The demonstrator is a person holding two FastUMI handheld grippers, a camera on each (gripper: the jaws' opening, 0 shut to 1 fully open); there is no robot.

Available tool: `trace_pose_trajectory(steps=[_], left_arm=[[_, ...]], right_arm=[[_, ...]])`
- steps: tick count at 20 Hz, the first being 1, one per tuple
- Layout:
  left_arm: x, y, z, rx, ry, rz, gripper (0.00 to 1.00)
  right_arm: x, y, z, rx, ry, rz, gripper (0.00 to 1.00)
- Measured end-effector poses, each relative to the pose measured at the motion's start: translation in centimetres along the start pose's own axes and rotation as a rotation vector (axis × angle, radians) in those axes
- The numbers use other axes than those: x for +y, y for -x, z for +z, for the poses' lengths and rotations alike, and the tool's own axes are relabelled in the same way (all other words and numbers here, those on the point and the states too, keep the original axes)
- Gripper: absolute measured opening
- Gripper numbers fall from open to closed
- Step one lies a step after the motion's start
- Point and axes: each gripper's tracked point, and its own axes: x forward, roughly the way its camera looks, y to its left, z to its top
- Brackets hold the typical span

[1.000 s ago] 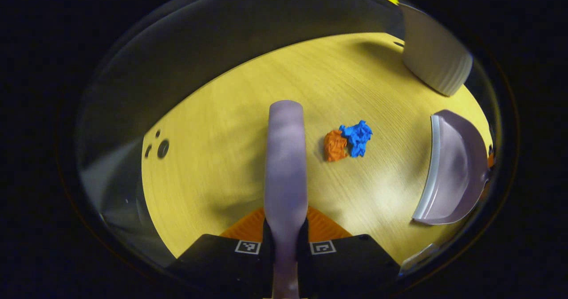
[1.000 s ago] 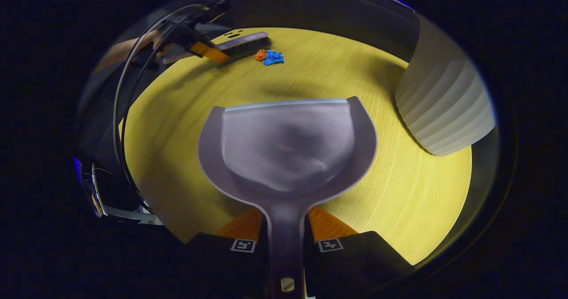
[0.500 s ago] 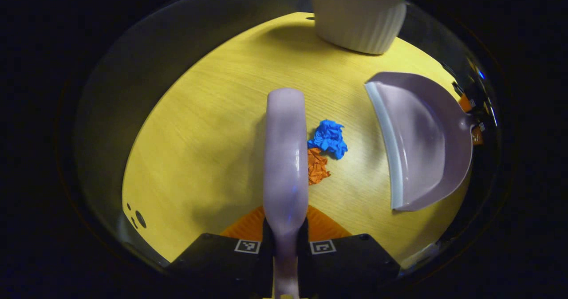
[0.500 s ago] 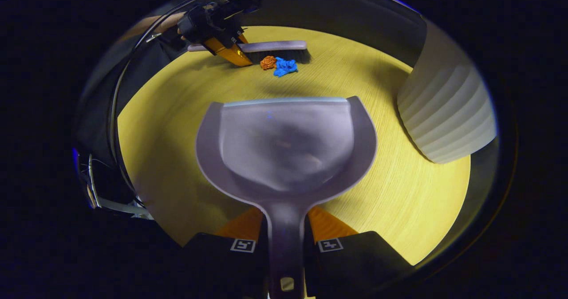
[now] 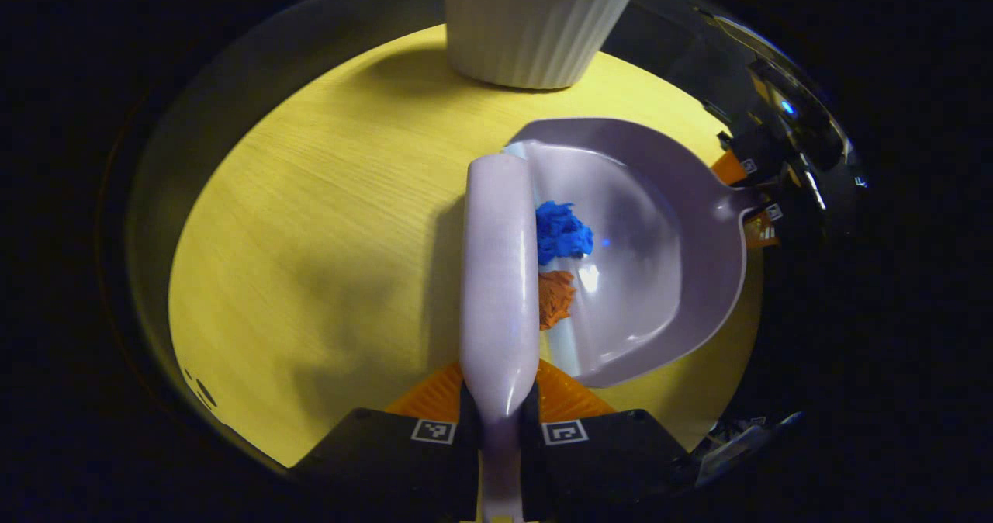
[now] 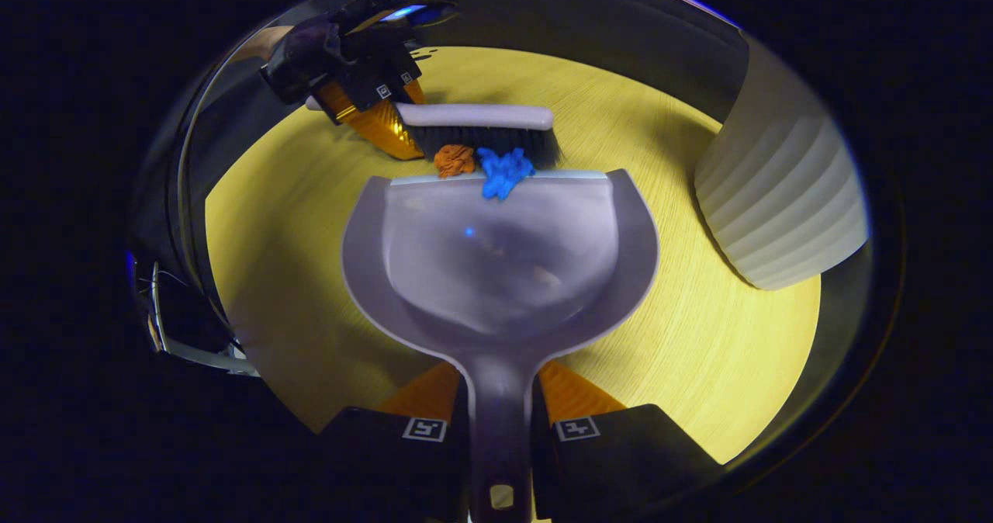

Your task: Pick up the small broom and dustpan from the desktop, sweep the trash into the dustpan with the broom, and then empty the trash into the garbage bin.

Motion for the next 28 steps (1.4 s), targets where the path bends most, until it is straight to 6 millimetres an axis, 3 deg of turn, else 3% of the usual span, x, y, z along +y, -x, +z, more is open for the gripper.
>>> trace_pose_trajectory(steps=[5, 7, 9, 13, 14, 17, 20, 24, 28], left_arm=[[-2.7, 0.3, 0.4, -0.041, 0.037, -0.032, 0.26], [-3.1, 0.7, 0.3, -0.1, 0.133, 0.0, 0.26], [-3.1, 2.4, -0.3, -0.167, 0.25, 0.032, 0.26], [-2.4, 6.3, -2.9, -0.282, 0.4, 0.138, 0.25], [-2.4, 6.9, -3.7, -0.304, 0.434, 0.164, 0.25], [-2.3, 8.7, -6.8, -0.385, 0.537, 0.221, 0.26], [-2.6, 7.3, -10.7, -0.425, 0.63, 0.254, 0.26], [-2.9, 2.5, -16.5, -0.425, 0.709, 0.271, 0.26], [-3.1, -1.5, -19.6, -0.435, 0.739, 0.259, 0.26]], right_arm=[[-0.2, -0.2, 0.5, -0.049, -0.004, -0.022, 0.36], [-0.1, -0.3, 0.5, -0.06, -0.014, -0.038, 0.4], [-0.1, 0.0, 0.5, -0.065, -0.019, -0.05, 0.35], [0.1, 0.3, 0.4, -0.073, -0.049, -0.058, 0.35], [0.1, 0.6, 0.4, -0.073, -0.051, -0.064, 0.31], [0.2, 1.6, 0.6, -0.074, -0.063, -0.087, 0.36], [0.9, 2.7, 0.8, -0.089, -0.13, -0.091, 0.35], [1.2, 5.6, 1.7, -0.115, -0.176, -0.116, 0.36], [0.4, 9.6, 3.1, -0.182, -0.229, -0.146, 0.36]])
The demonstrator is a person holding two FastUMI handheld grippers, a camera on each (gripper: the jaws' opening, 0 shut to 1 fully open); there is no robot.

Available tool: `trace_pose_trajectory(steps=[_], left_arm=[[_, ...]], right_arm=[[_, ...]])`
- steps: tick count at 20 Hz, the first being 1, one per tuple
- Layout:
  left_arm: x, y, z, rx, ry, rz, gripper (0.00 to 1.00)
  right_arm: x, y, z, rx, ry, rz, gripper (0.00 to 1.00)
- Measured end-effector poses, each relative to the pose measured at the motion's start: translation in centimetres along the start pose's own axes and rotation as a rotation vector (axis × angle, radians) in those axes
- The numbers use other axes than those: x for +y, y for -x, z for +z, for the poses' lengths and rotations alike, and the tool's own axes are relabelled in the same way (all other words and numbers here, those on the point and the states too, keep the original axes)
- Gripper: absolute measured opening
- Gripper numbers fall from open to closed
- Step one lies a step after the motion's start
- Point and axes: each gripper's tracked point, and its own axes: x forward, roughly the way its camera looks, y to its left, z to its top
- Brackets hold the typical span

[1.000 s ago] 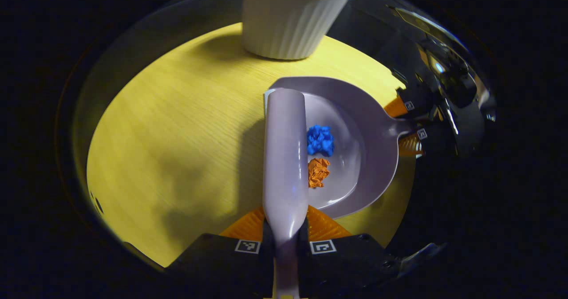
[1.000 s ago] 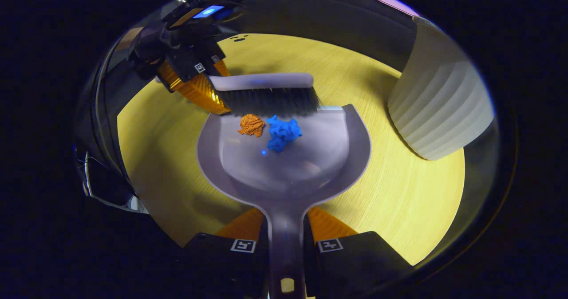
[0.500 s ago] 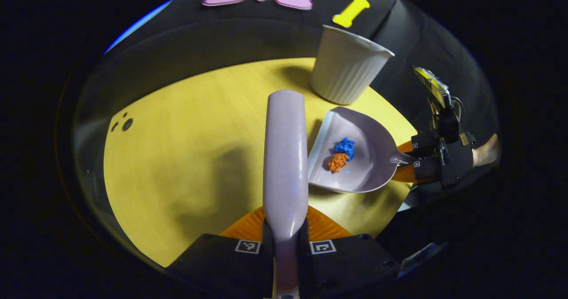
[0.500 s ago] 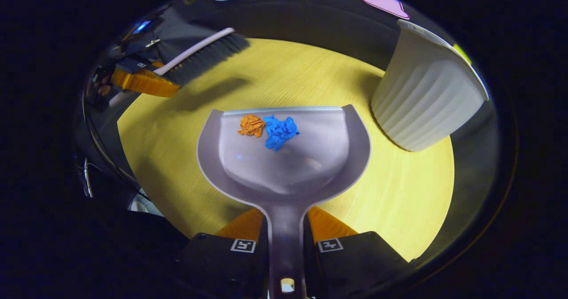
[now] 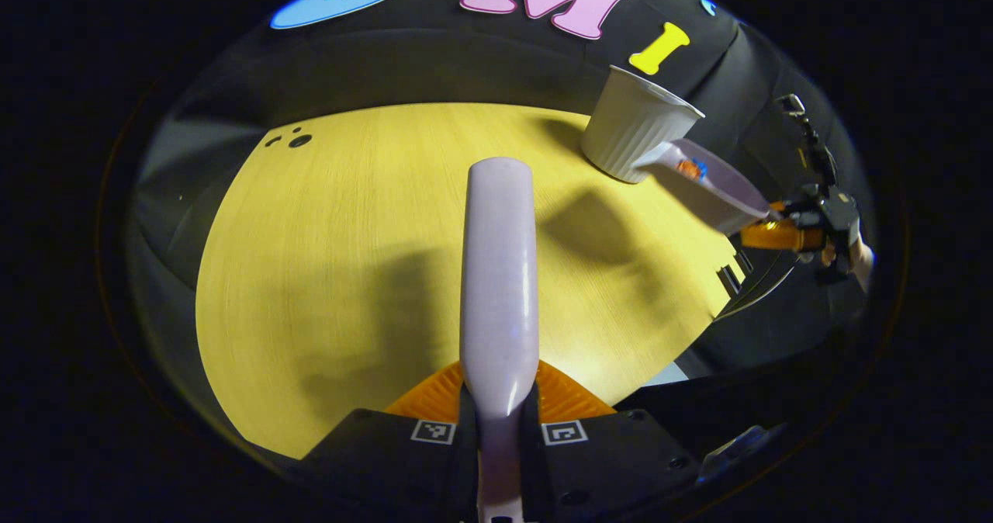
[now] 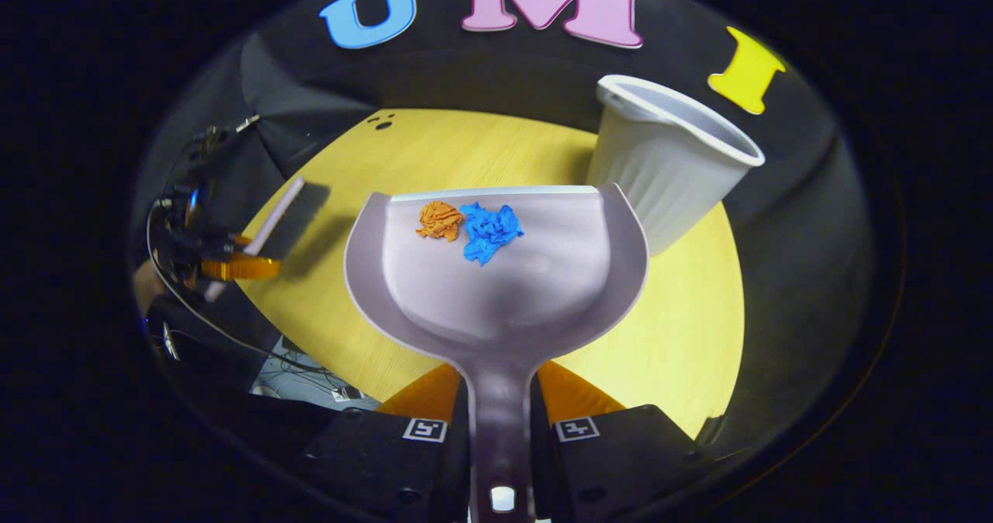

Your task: Pick up the small broom and dustpan from the desktop, sweep the trash into the dustpan with the broom, and then empty the trash into the garbage bin.

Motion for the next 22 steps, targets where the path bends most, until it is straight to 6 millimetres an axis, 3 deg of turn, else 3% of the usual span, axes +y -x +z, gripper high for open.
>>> trace_pose_trajectory(steps=[5, 7, 9, 10, 13, 17, 18, 19, 22], left_arm=[[0.1, -0.9, -0.4, 0.024, 0.009, 0.014, 0.26], [0.4, -0.8, -0.9, 0.022, 0.012, 0.026, 0.26], [0.5, -0.6, -1.6, 0.016, 0.037, 0.03, 0.26], [0.7, -0.2, -1.9, 0.01, 0.053, 0.029, 0.26], [0.8, 0.1, -2.4, 0.008, 0.094, 0.035, 0.26], [1.1, 0.9, -3.1, 0.01, 0.115, 0.051, 0.26], [1.2, 1.1, -3.2, 0.012, 0.125, 0.055, 0.26], [1.3, 1.3, -3.2, 0.013, 0.132, 0.06, 0.26], [1.7, 2.1, -2.9, 0.006, 0.144, 0.079, 0.26]], right_arm=[[-2.3, 6.3, 2.4, -0.043, -0.037, 0.005, 0.35], [-3.9, 7.1, 2.9, -0.032, -0.045, -0.005, 0.35], [-4.2, 7.7, 5.0, -0.013, -0.082, 0.015, 0.31], [-4.9, 7.7, 6.0, -0.018, -0.101, 0.014, 0.39], [-7.6, 7.4, 8.6, -0.025, -0.142, -0.009, 0.35], [-12.4, 5.5, 12.0, -0.042, -0.142, -0.079, 0.35], [-13.5, 4.9, 12.5, -0.042, -0.141, -0.1, 0.31], [-14.7, 4.2, 13.2, -0.044, -0.146, -0.122, 0.35], [-17.9, 2.0, 15.0, -0.055, -0.176, -0.179, 0.35]])
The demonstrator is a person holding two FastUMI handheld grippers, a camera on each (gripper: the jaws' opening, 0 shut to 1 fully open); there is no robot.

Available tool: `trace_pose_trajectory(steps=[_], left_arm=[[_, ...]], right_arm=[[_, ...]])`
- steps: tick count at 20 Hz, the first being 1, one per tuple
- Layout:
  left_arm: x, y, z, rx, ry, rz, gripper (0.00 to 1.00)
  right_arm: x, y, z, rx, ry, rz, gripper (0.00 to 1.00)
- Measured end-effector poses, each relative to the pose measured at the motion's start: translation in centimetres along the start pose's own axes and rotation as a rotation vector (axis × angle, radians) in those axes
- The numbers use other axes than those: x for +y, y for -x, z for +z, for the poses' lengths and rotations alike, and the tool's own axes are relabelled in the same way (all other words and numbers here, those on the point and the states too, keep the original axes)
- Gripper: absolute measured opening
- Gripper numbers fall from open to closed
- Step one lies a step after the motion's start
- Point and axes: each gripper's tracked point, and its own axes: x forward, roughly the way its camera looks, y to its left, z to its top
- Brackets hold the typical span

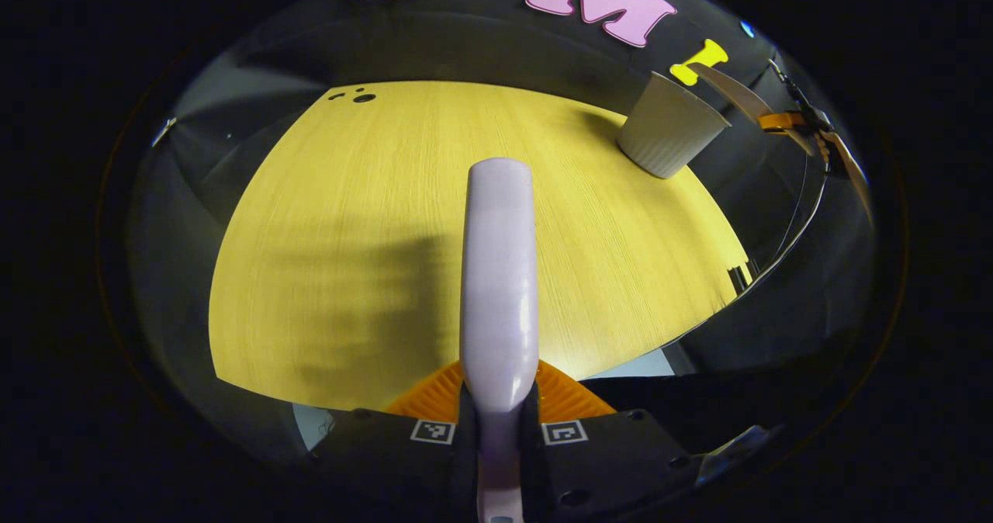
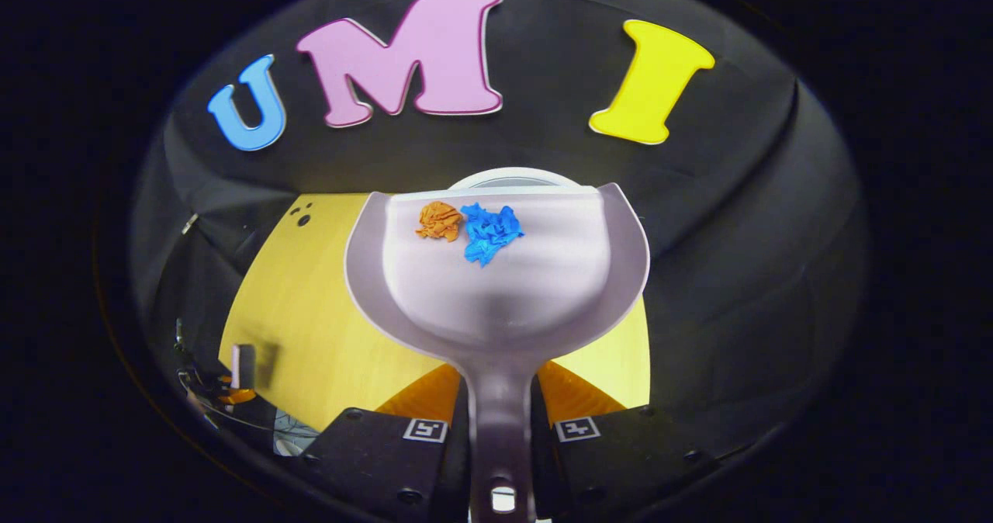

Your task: Pick up the small broom and dustpan from the desktop, sweep the trash into the dustpan with the broom, and then empty the trash into the garbage bin.

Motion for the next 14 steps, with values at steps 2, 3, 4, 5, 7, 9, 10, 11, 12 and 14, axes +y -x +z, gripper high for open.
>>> trace_pose_trajectory(steps=[2, 3, 4, 5, 7, 9, 10, 11, 12, 14], left_arm=[[0.2, 0.4, 0.5, -0.006, 0.021, 0.003, 0.25], [0.4, 0.5, 0.7, -0.009, 0.041, 0.003, 0.26], [0.5, 0.7, 0.9, -0.013, 0.058, 0.005, 0.26], [0.8, 0.8, 1.1, -0.014, 0.069, 0.012, 0.24], [1.3, 0.9, 1.3, -0.015, 0.077, 0.028, 0.26], [1.3, 0.9, 1.3, -0.006, 0.088, 0.03, 0.26], [1.4, 0.8, 1.3, 0.0, 0.094, 0.036, 0.27], [1.5, 0.7, 1.3, 0.002, 0.095, 0.038, 0.27], [1.5, 0.7, 1.3, 0.005, 0.098, 0.041, 0.26], [1.6, 0.6, 1.3, 0.014, 0.107, 0.042, 0.26]], right_arm=[[-1.2, -1.5, 0.9, -0.003, 0.0, -0.037, 0.35], [-1.8, -2.2, 1.3, 0.0, 0.002, -0.054, 0.35], [-2.3, -2.8, 1.6, -0.001, 0.003, -0.078, 0.35], [-3.0, -3.3, 1.9, -0.005, 0.015, -0.11, 0.35], [-4.0, -4.2, 2.2, -0.015, 0.057, -0.166, 0.35], [-4.8, -5.1, 1.9, -0.006, 0.103, -0.221, 0.35], [-5.3, -5.3, 1.9, -0.007, 0.145, -0.261, 0.36], [-5.7, -5.6, 1.9, -0.013, 0.201, -0.299, 0.36], [-6.0, -5.8, 2.0, -0.021, 0.261, -0.332, 0.35], [-6.0, -6.5, 1.8, -0.025, 0.352, -0.372, 0.36]])
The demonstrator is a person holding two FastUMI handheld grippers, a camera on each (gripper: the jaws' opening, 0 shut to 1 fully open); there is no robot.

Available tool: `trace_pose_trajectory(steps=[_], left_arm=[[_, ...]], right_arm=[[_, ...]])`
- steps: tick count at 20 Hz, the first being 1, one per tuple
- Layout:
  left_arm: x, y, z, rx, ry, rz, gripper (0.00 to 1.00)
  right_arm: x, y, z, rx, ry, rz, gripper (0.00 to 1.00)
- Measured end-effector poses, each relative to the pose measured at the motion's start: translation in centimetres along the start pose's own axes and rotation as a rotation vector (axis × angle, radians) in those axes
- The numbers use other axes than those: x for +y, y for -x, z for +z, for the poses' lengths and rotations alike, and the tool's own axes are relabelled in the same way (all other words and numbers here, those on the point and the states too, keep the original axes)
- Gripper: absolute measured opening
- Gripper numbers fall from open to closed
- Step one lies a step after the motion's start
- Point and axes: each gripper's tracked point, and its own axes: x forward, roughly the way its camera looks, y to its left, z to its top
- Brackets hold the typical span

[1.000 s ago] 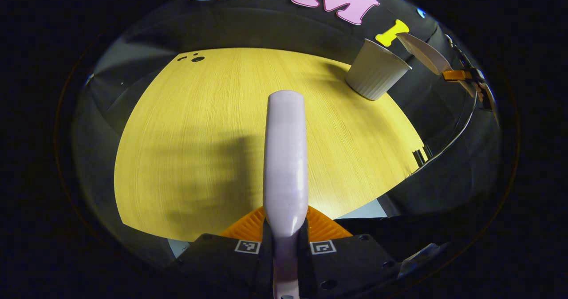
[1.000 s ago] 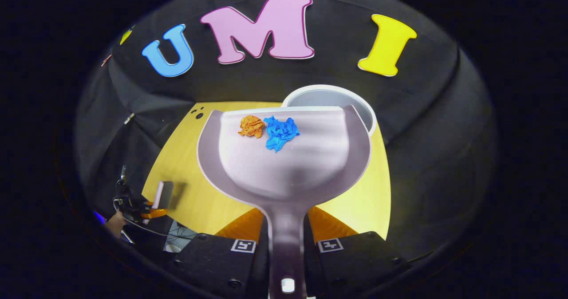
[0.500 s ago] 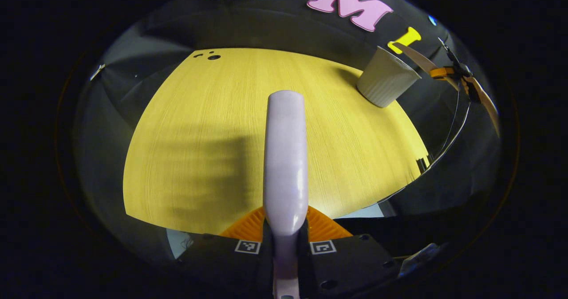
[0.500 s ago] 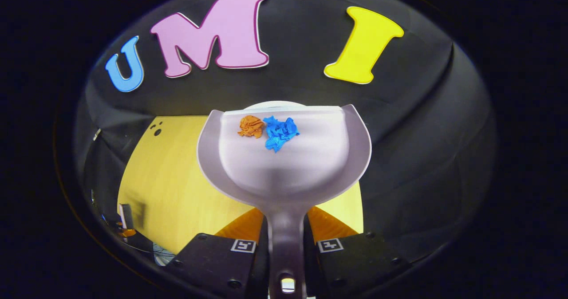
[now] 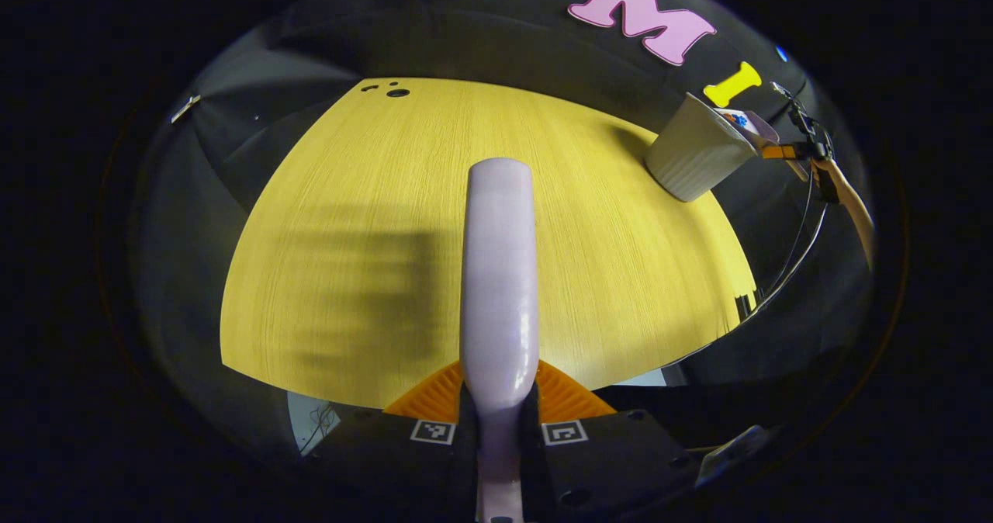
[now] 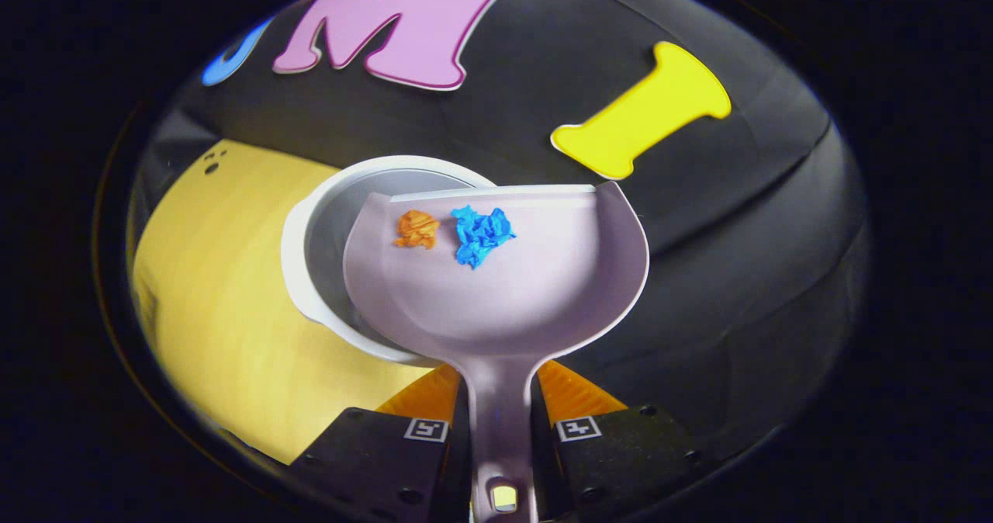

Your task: Pick up the small broom and dustpan from the desktop, sweep the trash into the dustpan with the broom, and then empty the trash into the garbage bin.

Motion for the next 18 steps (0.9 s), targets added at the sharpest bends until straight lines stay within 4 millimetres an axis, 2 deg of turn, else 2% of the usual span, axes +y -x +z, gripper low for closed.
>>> trace_pose_trajectory(steps=[8, 11, 15, 16, 17, 18], left_arm=[[0.0, 0.1, 0.3, 0.026, -0.019, 0.009, 0.27], [0.0, 0.0, 0.0, 0.041, -0.01, 0.005, 0.27], [0.1, -0.4, -0.4, 0.061, -0.004, 0.005, 0.27], [0.2, -0.5, -0.6, 0.068, -0.008, 0.007, 0.25], [0.4, -0.5, -0.7, 0.075, -0.022, 0.014, 0.26], [0.4, -0.6, -0.8, 0.079, -0.037, 0.02, 0.25]], right_arm=[[-1.1, 0.5, 0.8, -0.063, 0.276, -0.215, 0.36], [-1.5, 0.0, 0.9, -0.093, 0.398, -0.29, 0.35], [-1.5, -0.2, 1.9, -0.126, 0.584, -0.369, 0.35], [-1.6, -0.1, 2.2, -0.131, 0.63, -0.385, 0.4], [-1.8, -0.2, 2.5, -0.142, 0.675, -0.399, 0.35], [-2.0, -0.1, 2.7, -0.152, 0.719, -0.412, 0.35]])
